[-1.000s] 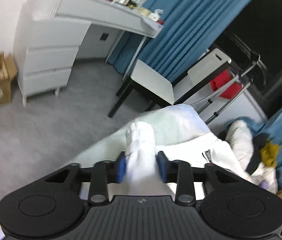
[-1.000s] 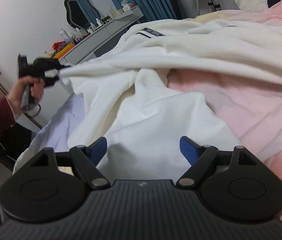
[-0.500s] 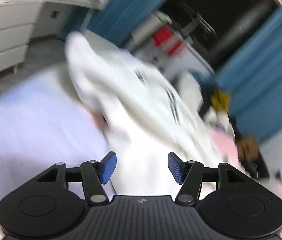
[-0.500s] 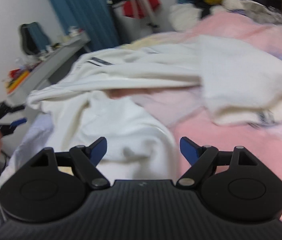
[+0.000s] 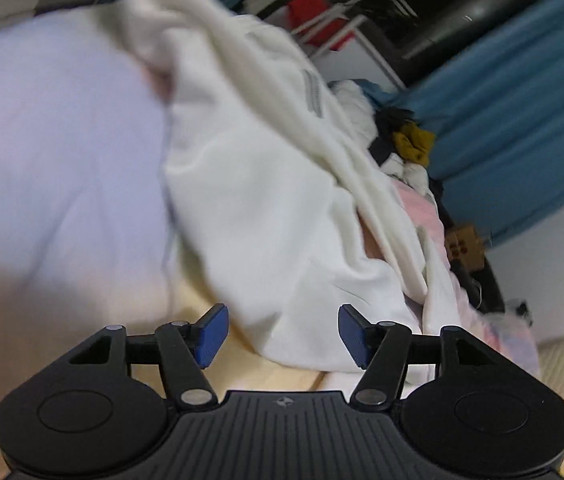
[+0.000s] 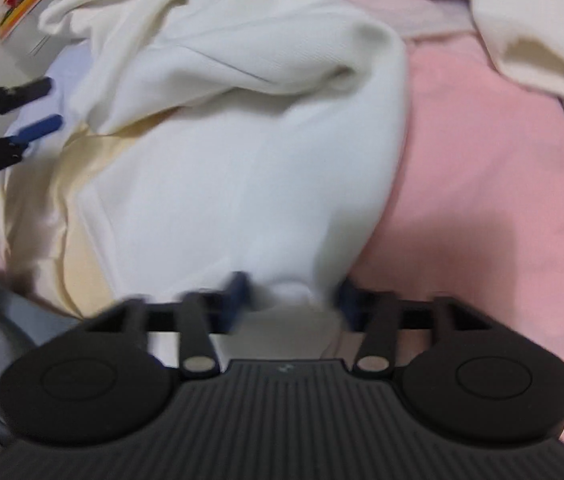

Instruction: Fold clothes

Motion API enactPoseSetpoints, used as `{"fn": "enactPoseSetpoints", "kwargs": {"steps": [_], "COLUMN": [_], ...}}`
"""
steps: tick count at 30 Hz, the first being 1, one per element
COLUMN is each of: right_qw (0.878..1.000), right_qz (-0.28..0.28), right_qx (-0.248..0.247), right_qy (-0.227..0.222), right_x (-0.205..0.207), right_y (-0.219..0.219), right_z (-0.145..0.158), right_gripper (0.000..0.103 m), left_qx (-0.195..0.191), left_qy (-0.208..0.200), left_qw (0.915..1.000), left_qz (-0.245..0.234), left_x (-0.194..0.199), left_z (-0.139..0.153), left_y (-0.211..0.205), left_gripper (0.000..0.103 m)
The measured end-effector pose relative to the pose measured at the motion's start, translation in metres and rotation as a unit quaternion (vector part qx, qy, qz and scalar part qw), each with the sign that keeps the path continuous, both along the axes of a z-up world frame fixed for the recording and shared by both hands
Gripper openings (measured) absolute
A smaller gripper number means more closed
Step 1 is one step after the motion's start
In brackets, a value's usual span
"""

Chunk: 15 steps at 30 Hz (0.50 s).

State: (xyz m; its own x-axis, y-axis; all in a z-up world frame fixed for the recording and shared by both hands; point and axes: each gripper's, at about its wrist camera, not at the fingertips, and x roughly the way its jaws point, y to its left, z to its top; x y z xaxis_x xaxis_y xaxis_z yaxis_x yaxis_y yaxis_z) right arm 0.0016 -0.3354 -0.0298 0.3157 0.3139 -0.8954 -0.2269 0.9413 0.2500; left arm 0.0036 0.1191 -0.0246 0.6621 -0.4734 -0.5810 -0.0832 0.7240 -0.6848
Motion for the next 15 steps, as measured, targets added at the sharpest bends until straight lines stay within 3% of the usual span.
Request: {"fn": "enactPoseSetpoints", "kwargs": {"steps": [5, 7, 9, 11, 12, 15], "right_qw": [0.994, 0.982, 0.962, 0.935, 0.915, 0.834], "right_qz": [0.009, 0.006, 0.000, 0.001, 0.010, 0.051], "right_qx": [-0.082, -0.148, -0.217, -0.284, -0.326, -0.453], "right_qy": [-0.071, -0.117, -0.165, -0.212, -0.237, -0.311], "right_x": [-0.004, -0.003, -0.003, -0.007, -0.014, -0.039], "right_y": [-0.015, -0.026, -0.037, -0.045, -0.043, -0.035], "right_z": [0.065, 0.096, 0.123, 0.147, 0.152, 0.150], "right_gripper": [0.011, 0.010, 0.009, 0.009, 0.009, 0.009], "left_qx": [-0.026, -0.037, -0.050, -0.062, -0.068, -0.081], "left_qy": [-0.017, -0.027, -0.033, -0.037, -0.038, -0.043], "left_qw": [0.9995, 0.9988, 0.9981, 0.9972, 0.9968, 0.9957], "left_qz": [-0.009, -0.015, -0.017, -0.018, -0.018, -0.015], "left_x": [0.009, 0.011, 0.012, 0.012, 0.012, 0.013], "left_z": [0.001, 0.003, 0.004, 0.005, 0.005, 0.006], "left_y": [0.004, 0.003, 0.003, 0.005, 0.005, 0.007], "left_gripper": [0.062, 0.062, 0.062, 0.062, 0.062, 0.062]}}
